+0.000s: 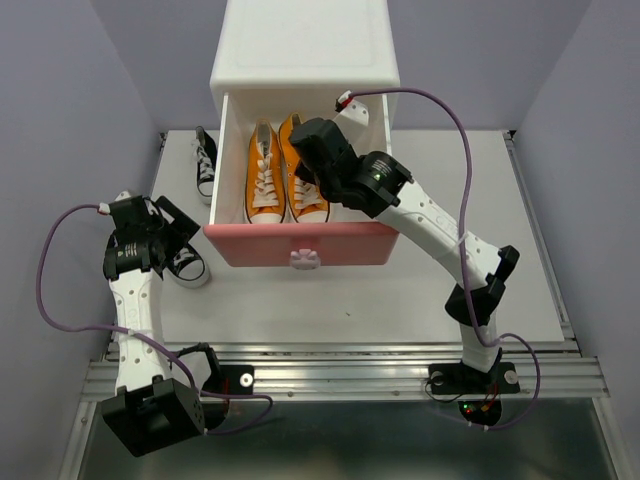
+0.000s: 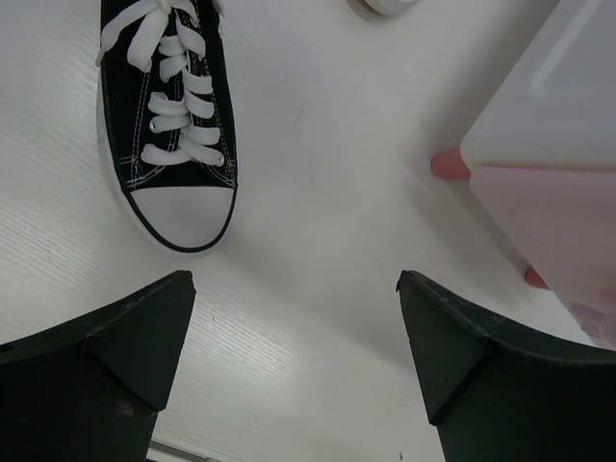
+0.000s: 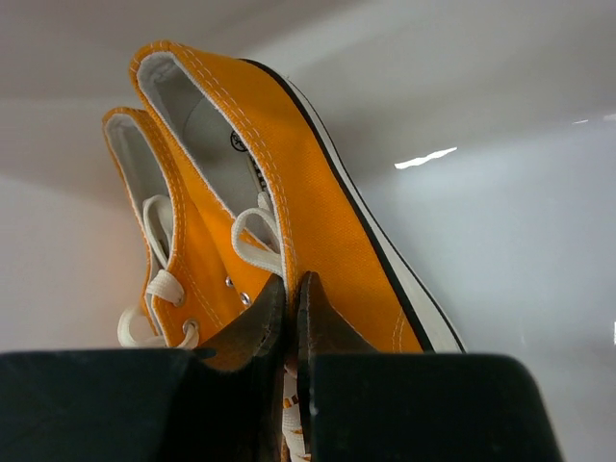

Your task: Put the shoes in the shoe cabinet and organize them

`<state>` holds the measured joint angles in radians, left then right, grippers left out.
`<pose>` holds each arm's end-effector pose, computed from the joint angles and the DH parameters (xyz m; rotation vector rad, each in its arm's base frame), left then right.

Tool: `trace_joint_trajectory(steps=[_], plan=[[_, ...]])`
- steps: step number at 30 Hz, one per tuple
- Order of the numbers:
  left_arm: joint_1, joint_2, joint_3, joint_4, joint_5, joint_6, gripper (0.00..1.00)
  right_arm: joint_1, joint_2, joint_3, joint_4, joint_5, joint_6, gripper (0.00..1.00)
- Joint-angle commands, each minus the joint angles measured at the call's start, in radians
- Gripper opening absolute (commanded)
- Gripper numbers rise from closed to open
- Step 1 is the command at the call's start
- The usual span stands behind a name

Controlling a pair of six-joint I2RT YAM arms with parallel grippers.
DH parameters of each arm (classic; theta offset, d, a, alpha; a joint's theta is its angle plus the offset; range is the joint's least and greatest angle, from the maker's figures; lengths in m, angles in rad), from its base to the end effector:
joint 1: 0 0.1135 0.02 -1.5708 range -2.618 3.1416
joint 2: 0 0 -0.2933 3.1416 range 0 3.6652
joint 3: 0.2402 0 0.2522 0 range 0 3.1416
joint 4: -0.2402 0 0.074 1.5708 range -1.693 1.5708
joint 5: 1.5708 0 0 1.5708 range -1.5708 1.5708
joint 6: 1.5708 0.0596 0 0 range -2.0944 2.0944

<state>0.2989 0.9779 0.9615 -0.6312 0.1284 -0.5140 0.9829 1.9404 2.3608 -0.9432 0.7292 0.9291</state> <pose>0.2012 0.0540 0.3324 -0.8137 2.0705 -0.2609 0.2703 0.3339 0.4826 0.3751 1.9487 0.4882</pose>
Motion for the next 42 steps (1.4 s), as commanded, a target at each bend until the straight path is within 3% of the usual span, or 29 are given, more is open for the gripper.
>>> trace_joint_trajectory(steps=[1, 18, 37, 39, 42], plan=[[0.003, -0.013, -0.01, 0.008, -0.015, 0.009, 0.99, -0.004, 0.026, 0.037, 0.107, 0.058, 0.002, 0.01], [0.003, -0.015, -0.023, 0.011, -0.012, 0.014, 0.99, -0.004, 0.008, 0.032, 0.11, 0.177, -0.006, 0.01], [0.003, -0.028, -0.033, 0.005, -0.018, 0.011, 0.99, -0.004, 0.071, 0.051, 0.135, 0.124, -0.041, 0.03], [0.003, -0.033, -0.033, 0.002, -0.016, 0.012, 0.99, -0.004, 0.077, 0.055, 0.136, 0.131, -0.036, 0.05], [0.003, -0.039, -0.033, 0.001, -0.018, 0.011, 0.99, -0.004, 0.083, 0.066, 0.136, 0.13, -0.045, 0.18]])
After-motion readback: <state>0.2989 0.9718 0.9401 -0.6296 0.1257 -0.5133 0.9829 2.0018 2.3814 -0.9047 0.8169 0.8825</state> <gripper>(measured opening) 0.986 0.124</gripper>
